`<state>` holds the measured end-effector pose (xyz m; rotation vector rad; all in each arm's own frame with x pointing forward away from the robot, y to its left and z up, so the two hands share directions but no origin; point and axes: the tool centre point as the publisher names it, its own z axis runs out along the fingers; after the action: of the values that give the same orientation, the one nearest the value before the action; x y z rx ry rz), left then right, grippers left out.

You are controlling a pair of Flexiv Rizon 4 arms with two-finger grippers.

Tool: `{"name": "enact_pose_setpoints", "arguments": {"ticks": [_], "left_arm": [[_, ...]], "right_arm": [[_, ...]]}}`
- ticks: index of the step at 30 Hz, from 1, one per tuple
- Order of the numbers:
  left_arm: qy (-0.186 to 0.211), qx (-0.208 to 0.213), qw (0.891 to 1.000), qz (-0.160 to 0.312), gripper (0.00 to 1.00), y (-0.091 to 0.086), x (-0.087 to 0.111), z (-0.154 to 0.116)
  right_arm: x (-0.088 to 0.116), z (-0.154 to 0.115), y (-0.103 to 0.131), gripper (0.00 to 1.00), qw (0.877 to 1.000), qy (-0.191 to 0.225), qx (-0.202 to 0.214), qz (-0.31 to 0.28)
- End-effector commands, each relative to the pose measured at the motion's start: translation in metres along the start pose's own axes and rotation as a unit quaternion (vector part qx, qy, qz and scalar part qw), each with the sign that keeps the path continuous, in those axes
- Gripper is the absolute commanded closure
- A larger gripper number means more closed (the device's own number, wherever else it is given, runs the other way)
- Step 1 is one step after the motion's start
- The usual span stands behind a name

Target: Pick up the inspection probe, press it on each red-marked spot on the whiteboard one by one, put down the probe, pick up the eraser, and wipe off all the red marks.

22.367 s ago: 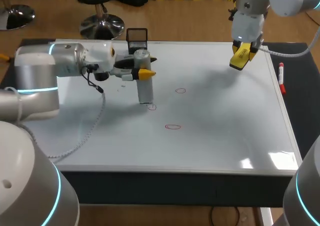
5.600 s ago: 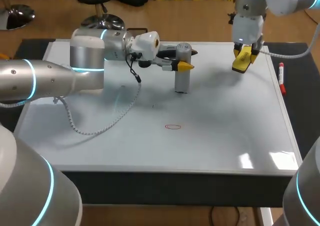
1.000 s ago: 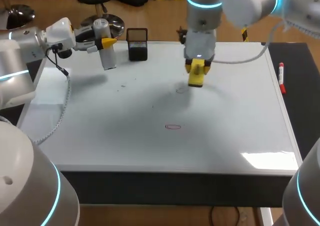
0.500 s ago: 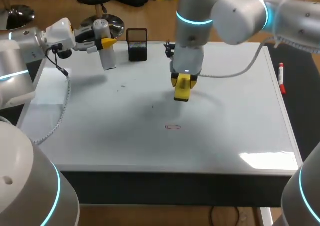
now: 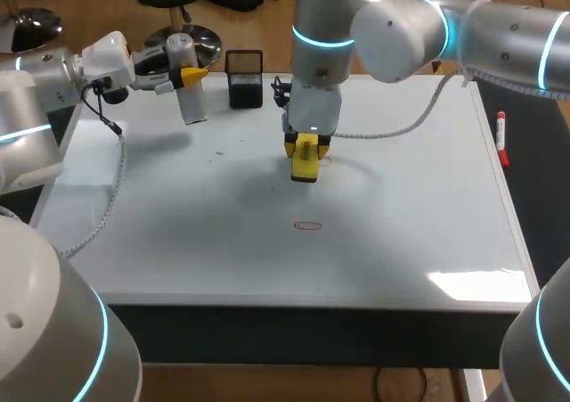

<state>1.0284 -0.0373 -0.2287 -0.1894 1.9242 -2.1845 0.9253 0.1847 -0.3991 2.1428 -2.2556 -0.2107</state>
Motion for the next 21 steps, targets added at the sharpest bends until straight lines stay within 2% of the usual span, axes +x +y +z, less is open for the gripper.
{"name": "enact_pose_setpoints", "arguments": {"ticks": [1,12,21], "left_arm": [[-0.002,0.0,1.0,0.001,1.0,-0.001,0.002,0.001],[-0.002,0.0,1.0,0.001,1.0,-0.001,0.002,0.001],[-0.002,0.0,1.0,0.001,1.0,-0.001,0.002,0.001]], "right_arm": [[-0.005,0.009,-0.009,1.0,1.0,0.001,-0.011,-0.005],[-0.008,0.016,-0.012,1.0,1.0,0.003,-0.022,-0.021],[0.001,0.022,-0.012,1.0,0.999,0.004,-0.03,-0.018]]}}
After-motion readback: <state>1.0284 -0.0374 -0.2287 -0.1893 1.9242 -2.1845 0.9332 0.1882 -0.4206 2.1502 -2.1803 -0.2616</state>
